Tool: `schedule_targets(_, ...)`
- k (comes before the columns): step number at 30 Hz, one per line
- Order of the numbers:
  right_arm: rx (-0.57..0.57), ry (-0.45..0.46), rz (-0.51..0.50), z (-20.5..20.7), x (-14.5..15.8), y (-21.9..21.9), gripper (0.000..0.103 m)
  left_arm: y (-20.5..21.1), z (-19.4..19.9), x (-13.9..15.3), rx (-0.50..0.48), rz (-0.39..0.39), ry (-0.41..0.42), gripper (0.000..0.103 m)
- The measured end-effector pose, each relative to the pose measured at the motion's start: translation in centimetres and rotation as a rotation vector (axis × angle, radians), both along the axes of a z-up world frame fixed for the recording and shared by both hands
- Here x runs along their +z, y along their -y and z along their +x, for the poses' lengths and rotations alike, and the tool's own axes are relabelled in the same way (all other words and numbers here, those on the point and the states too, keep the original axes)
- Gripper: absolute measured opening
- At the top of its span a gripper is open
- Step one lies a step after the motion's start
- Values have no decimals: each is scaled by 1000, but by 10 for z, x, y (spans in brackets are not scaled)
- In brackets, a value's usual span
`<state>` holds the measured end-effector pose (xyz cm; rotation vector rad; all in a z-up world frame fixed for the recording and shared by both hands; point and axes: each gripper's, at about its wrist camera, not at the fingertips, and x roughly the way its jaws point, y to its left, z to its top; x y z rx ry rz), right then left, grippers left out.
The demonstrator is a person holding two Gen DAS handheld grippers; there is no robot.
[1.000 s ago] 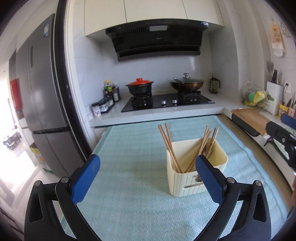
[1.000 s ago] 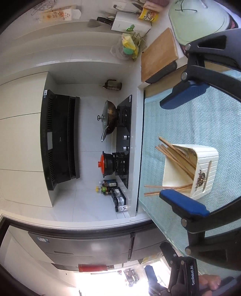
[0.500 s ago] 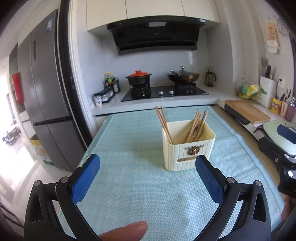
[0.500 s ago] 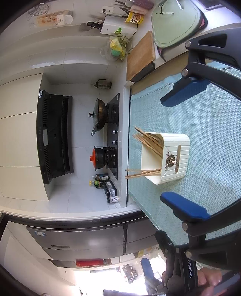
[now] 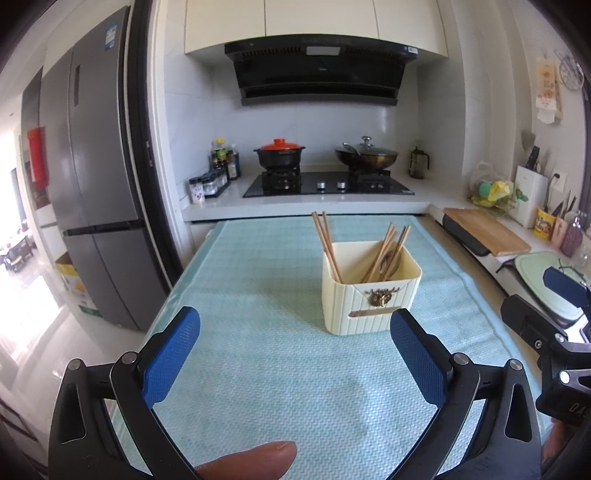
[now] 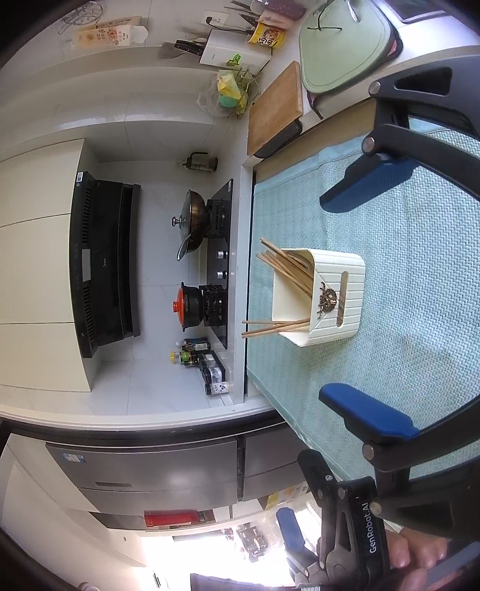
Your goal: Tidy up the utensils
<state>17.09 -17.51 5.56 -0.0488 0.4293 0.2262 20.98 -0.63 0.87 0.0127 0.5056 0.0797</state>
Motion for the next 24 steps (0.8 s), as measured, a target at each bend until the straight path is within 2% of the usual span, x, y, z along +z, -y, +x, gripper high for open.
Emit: schedule_targets(24, 21, 2, -35, -6, 3, -11, 95, -3, 1, -6, 0, -25, -28, 103)
